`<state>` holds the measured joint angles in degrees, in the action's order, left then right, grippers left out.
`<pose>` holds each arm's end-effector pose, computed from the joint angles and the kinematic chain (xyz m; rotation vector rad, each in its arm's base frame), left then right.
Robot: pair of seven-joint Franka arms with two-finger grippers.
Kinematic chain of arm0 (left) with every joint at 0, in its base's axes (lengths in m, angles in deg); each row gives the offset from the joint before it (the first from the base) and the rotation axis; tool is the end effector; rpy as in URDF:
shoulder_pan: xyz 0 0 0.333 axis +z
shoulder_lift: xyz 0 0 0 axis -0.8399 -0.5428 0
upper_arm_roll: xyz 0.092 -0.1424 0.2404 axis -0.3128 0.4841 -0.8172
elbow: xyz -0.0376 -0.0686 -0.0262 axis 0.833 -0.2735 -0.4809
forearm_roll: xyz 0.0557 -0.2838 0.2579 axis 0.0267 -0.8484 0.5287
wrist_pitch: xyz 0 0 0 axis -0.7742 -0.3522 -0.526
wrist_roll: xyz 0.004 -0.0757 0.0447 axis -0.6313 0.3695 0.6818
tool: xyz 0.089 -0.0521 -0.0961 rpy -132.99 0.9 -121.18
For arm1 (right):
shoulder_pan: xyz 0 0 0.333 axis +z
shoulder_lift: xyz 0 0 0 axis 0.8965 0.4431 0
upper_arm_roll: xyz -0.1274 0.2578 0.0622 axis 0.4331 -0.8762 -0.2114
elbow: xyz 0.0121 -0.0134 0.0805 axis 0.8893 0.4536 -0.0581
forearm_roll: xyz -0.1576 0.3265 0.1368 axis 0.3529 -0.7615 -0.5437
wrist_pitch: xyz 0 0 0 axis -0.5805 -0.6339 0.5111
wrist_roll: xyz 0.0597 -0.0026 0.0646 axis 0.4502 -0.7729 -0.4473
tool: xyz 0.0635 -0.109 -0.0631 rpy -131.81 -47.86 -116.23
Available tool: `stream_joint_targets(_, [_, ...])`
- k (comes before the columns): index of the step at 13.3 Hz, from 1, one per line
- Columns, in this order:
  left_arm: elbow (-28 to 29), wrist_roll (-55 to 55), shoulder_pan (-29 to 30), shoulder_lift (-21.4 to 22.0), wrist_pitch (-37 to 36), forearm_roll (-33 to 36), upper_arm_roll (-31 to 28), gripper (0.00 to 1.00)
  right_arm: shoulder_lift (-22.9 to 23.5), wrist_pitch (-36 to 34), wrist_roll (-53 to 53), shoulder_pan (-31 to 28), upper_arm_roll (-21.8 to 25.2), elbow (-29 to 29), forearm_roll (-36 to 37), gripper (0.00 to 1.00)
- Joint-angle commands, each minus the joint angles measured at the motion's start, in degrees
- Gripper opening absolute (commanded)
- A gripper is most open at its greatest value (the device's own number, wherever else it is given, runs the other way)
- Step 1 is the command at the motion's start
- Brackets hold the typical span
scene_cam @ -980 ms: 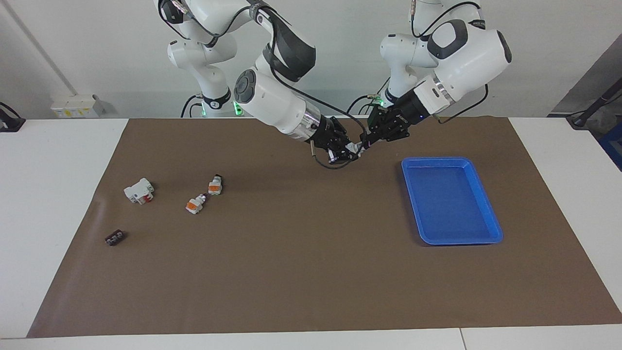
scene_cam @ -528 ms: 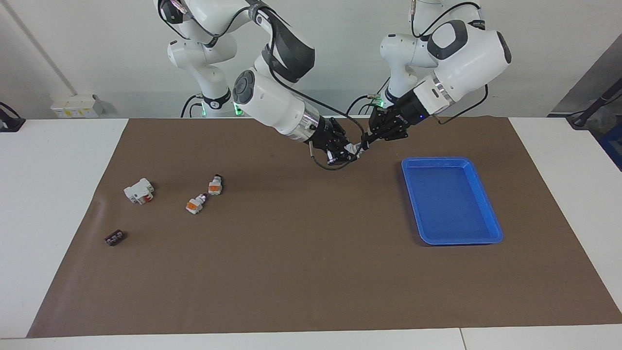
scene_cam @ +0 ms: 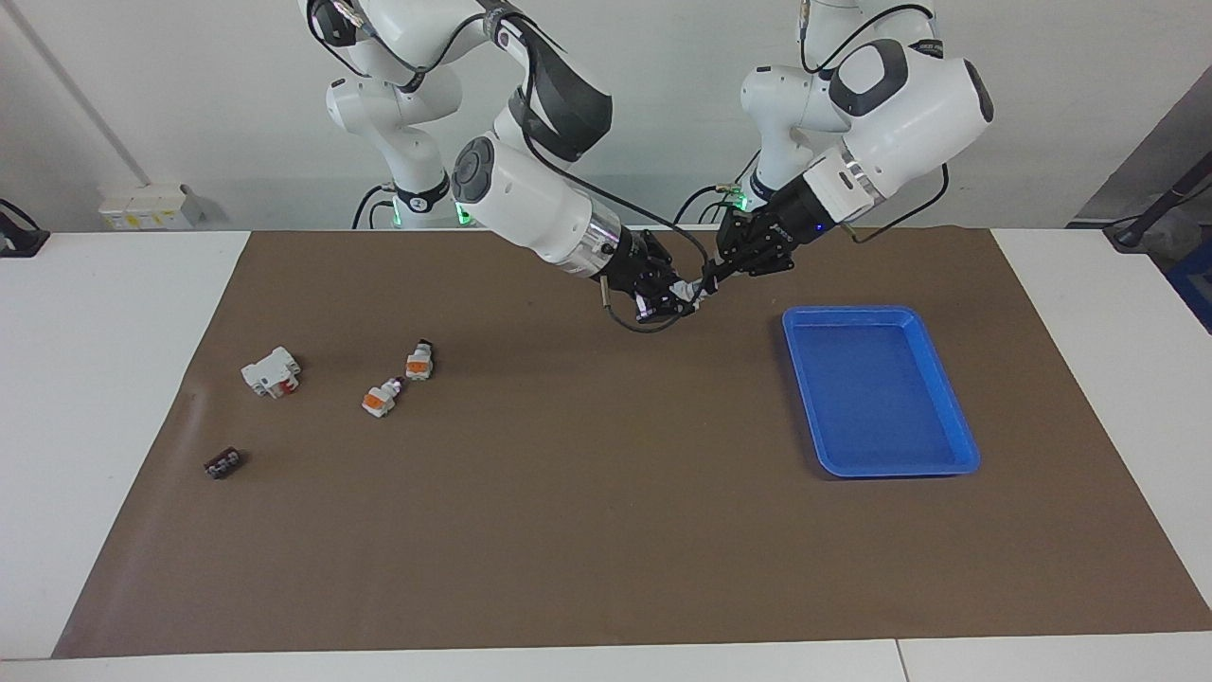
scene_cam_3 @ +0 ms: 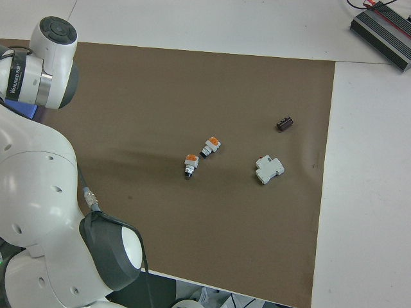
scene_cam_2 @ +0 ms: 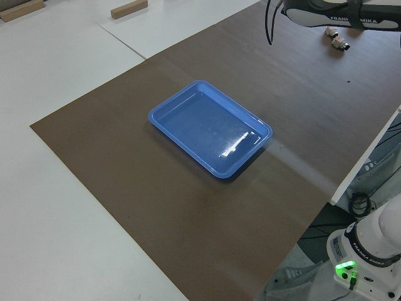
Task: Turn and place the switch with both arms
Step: 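Close the left gripper on the switch held by the right gripper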
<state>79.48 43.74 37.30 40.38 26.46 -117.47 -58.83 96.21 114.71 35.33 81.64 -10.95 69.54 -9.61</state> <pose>0.5129 -0.2289 0.5083 2.3948 -0.0573 0.0510 0.5591 0.3902 0.4550 -1.7415 1.8292 0.8195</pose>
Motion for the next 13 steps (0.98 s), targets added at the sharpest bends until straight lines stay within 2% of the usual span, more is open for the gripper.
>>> stream_joint_targets(1, [0.56,-1.3,-1.18,0.0,2.78,-1.21,-0.45,0.19,-0.48,-0.51,1.82,-0.01,-0.58,-0.14,0.79,0.0])
stream_joint_targets(5, [0.56,-1.39,-1.53,-0.18,4.45,-1.21,-0.45,0.22,-0.48,-0.42,2.44,-0.01,-0.49,-0.14,0.88,0.0])
stream_joint_targets(13, [0.56,-1.56,-2.58,-0.97,4.98,-1.21,-0.45,0.21,-0.48,-0.42,2.53,-0.01,-0.49,-0.14,0.79,0.0])
